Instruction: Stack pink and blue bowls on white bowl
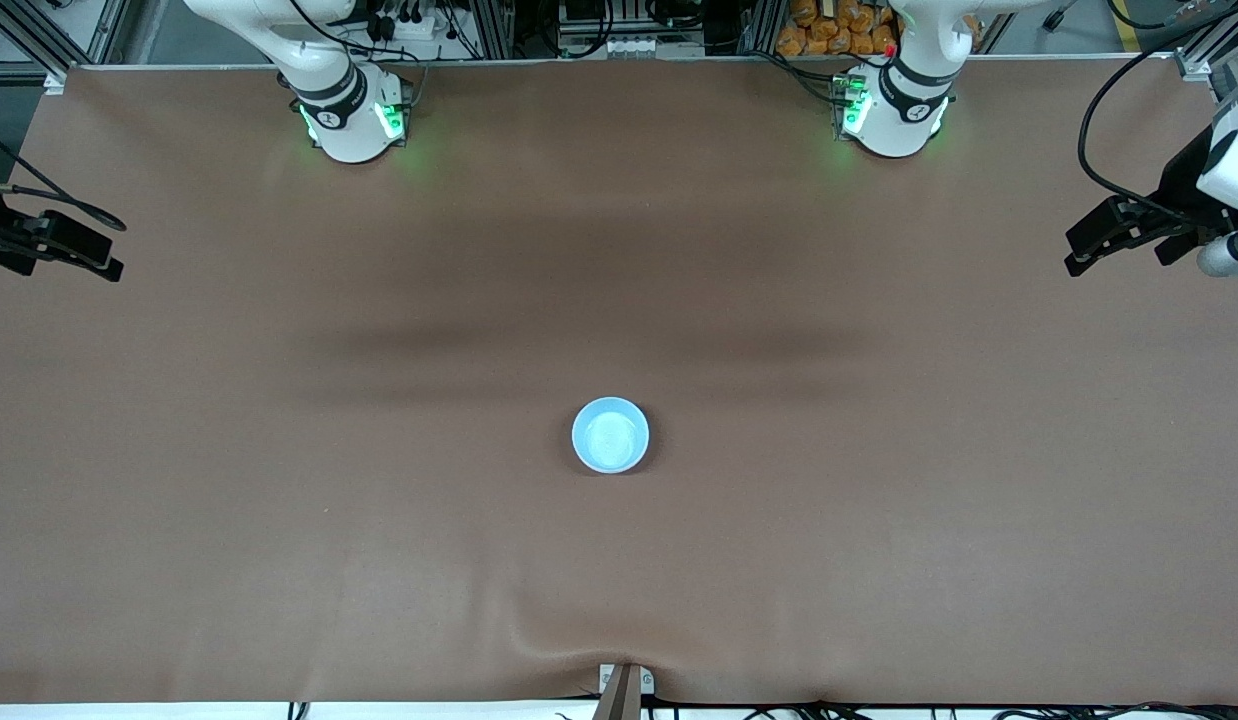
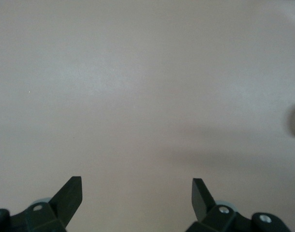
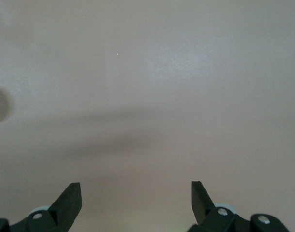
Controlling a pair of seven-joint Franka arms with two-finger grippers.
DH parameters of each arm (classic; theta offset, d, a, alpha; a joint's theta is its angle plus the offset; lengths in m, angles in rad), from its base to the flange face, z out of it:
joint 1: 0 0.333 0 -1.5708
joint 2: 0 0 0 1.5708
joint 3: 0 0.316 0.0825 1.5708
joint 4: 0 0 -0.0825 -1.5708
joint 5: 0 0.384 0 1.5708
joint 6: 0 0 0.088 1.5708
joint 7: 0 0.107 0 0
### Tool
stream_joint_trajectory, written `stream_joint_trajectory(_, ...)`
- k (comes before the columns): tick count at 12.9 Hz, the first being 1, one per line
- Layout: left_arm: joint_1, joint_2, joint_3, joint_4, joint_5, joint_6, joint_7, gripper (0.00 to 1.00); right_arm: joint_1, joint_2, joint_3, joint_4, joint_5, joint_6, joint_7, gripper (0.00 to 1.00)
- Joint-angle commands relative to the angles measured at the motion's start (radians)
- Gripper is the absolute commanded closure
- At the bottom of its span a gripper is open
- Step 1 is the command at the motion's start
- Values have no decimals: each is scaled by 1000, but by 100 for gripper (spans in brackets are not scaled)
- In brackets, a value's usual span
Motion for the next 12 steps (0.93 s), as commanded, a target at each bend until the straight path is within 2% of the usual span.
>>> stream_joint_trajectory(1,7,-12,-3,6,-9,-31,11,0,-25,-32,21,-22,11,-12,12,0)
stream_joint_trajectory(12,10,3,-1,30,1,-68,31,0,-22,-41,16,-18,9,4,12,0)
